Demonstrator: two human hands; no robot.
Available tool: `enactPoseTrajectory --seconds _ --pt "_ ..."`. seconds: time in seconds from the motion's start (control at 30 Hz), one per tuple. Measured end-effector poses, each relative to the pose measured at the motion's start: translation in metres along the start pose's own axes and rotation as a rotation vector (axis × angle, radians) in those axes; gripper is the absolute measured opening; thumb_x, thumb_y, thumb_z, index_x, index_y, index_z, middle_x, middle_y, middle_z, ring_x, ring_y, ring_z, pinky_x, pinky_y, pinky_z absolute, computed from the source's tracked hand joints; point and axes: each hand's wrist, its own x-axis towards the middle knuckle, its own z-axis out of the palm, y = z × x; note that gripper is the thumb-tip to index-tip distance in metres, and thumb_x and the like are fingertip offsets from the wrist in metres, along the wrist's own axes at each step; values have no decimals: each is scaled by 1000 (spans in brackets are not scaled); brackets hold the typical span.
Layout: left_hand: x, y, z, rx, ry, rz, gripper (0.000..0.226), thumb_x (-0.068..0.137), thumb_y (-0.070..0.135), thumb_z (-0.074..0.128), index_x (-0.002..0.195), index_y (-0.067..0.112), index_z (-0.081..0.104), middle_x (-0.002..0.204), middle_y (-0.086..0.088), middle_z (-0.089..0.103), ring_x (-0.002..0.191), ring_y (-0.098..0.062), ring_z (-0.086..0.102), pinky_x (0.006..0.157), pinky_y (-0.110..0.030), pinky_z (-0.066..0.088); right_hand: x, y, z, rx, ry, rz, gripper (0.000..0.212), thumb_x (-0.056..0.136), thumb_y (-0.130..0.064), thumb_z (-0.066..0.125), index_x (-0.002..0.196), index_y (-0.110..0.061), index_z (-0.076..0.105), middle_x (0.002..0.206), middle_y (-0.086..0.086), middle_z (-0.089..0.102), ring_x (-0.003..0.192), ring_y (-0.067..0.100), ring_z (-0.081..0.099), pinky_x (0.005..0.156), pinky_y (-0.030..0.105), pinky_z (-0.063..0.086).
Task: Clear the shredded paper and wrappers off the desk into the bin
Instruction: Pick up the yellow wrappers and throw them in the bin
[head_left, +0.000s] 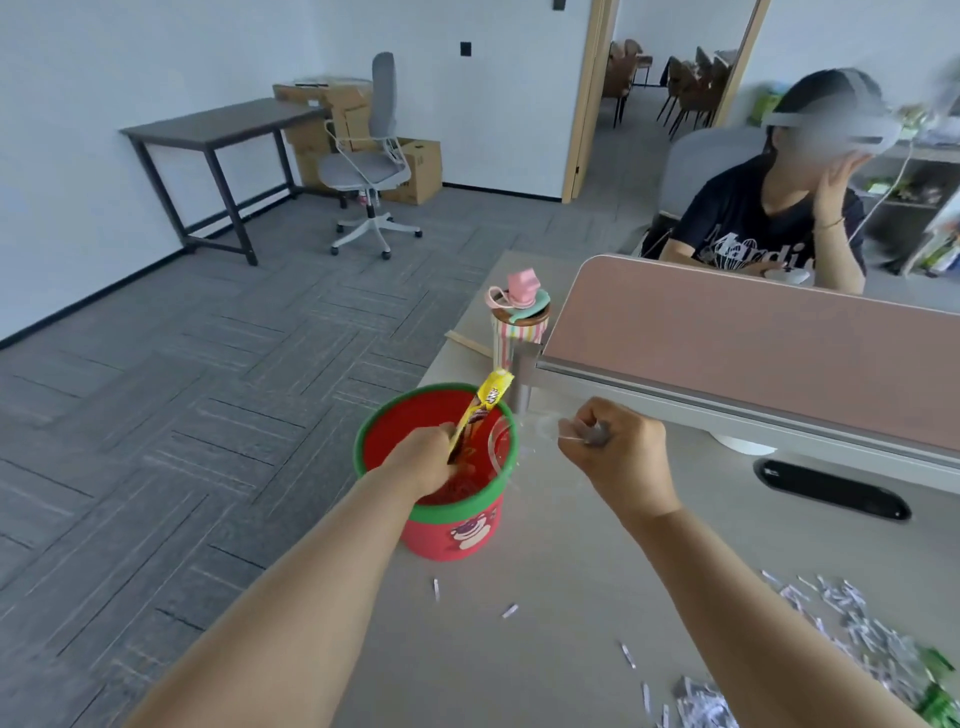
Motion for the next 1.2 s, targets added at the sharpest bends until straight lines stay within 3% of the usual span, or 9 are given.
enactPoseTrajectory --seconds 0.1,0.2,0.3,0.47,0.57,0.7,0.87,1.03,1.2 --pt "7 3 1 174 -236 10 48 81 33 65 123 14 50 115 -10 61 100 -30 57 86 -40 46 5 -1 10 -4 -14 -15 30 63 4 73 54 -11 49 47 0 40 47 0 41 43 7 27" --pt "10 4 -10 294 -252 11 55 74 39 68 120 14 53 116 -9 61 98 -30 57 84 -42 49 9 -2 18 6 -5 -30 26 66 0 73 54 -7 51 48 2 42 48 1 40 43 8 27" --pt "-6 3 -33 272 -126 17 69 71 44 73 129 17 46 126 -5 51 111 -26 50 90 -40 44 15 -5 27 35 9 -44 26 66 -5 73 55 -9 50 48 0 41 48 1 40 44 9 28" --pt "-49 -28 -39 97 352 -64 51 84 34 63 129 18 46 137 -4 38 124 -24 32 96 -40 35 39 -32 60 112 20 -79 23 67 -5 73 57 -8 53 50 -7 44 52 5 43 47 6 30" --pt "-66 -45 -24 -130 417 -210 49 89 30 57 131 11 41 139 -11 36 125 -29 32 97 -44 35 46 -46 89 127 -36 -191 14 68 -1 69 62 -7 58 56 -6 52 50 -3 46 49 11 38" --pt "-80 -52 -3 -382 475 -201 40 94 30 46 129 11 42 126 -9 51 104 -18 54 81 -33 43 35 -27 133 -333 -677 -125 4 80 -15 60 82 -17 57 85 7 60 77 31 58 67 44 52" --pt "-82 -53 6 -364 518 -179 36 96 27 43 129 13 43 123 -5 55 101 -17 56 81 -36 46 29 -20 146 -674 -1107 -161 60 81 -21 61 135 -21 35 120 13 54 106 33 53 83 41 47" --pt "-84 -48 10 -342 533 -200 36 96 26 42 129 12 43 121 -7 55 99 -23 57 77 -35 45 24 -23 136 -539 -1098 -153 76 79 -37 66 141 -31 21 127 9 50 109 31 51 91 45 45" --pt "-98 -38 18 -407 535 -193 40 96 27 41 133 12 36 116 -1 56 95 -19 56 75 -32 41 9 -28 111 -280 -652 -341 25 87 -21 51 111 -22 59 110 3 64 103 26 55 79 46 49"
